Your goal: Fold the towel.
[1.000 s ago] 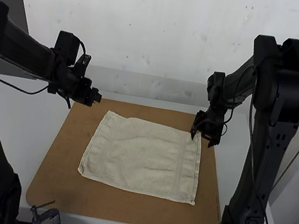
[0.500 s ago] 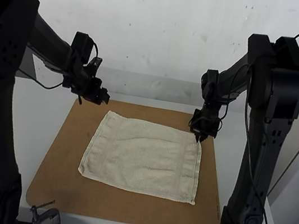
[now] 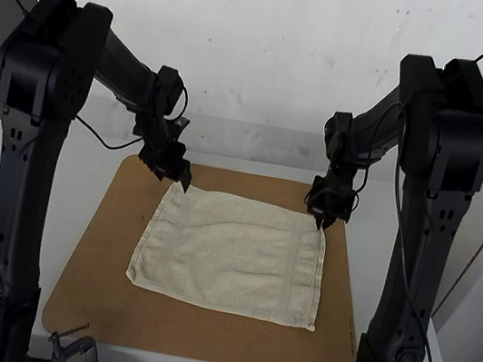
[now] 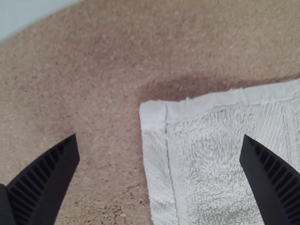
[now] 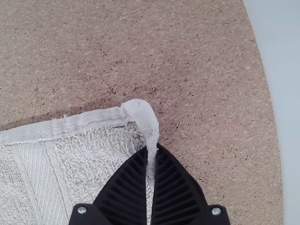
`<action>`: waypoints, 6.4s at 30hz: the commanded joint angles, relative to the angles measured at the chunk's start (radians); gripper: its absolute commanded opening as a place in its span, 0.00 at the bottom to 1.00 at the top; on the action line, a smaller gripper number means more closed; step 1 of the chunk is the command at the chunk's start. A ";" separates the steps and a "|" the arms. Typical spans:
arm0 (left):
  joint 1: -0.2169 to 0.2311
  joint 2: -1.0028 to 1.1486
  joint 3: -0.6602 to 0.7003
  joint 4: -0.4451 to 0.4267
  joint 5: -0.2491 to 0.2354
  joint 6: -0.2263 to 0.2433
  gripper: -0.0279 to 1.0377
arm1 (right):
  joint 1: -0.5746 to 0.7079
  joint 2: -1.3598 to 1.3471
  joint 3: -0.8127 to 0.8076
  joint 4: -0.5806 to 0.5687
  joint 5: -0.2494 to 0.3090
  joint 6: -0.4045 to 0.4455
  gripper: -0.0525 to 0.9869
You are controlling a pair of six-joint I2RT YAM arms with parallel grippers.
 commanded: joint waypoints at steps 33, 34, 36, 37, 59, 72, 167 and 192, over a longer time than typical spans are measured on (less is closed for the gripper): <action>-0.054 -0.014 0.200 -0.301 -0.113 -0.142 0.03 | 0.000 -0.121 -0.053 0.126 0.001 -0.011 0.07; -0.054 -0.034 0.200 -0.301 -0.114 -0.144 0.03 | 0.000 -0.132 -0.055 0.132 0.001 -0.012 0.07; -0.053 -0.066 0.202 -0.301 -0.127 -0.152 0.03 | -0.004 -0.161 -0.058 0.143 0.001 -0.015 0.07; -0.056 -0.086 0.205 -0.301 -0.139 -0.159 0.03 | -0.007 -0.178 -0.058 0.144 0.002 -0.019 0.07; -0.065 -0.389 -0.022 -0.302 -0.142 -0.242 0.04 | -0.016 -0.366 -0.162 0.253 -0.006 -0.077 0.07; -0.159 -0.573 -0.278 -0.255 -0.154 -0.254 0.04 | 0.023 -0.606 -0.386 0.124 -0.015 -0.178 0.07; -0.100 -0.735 -0.433 -0.275 -0.214 -0.320 0.97 | -0.144 -0.460 -0.435 0.022 -0.228 -0.170 0.91; -0.061 -0.746 -0.482 -0.244 -0.214 -0.293 0.97 | -0.133 -0.262 -0.378 0.012 -0.228 -0.134 0.07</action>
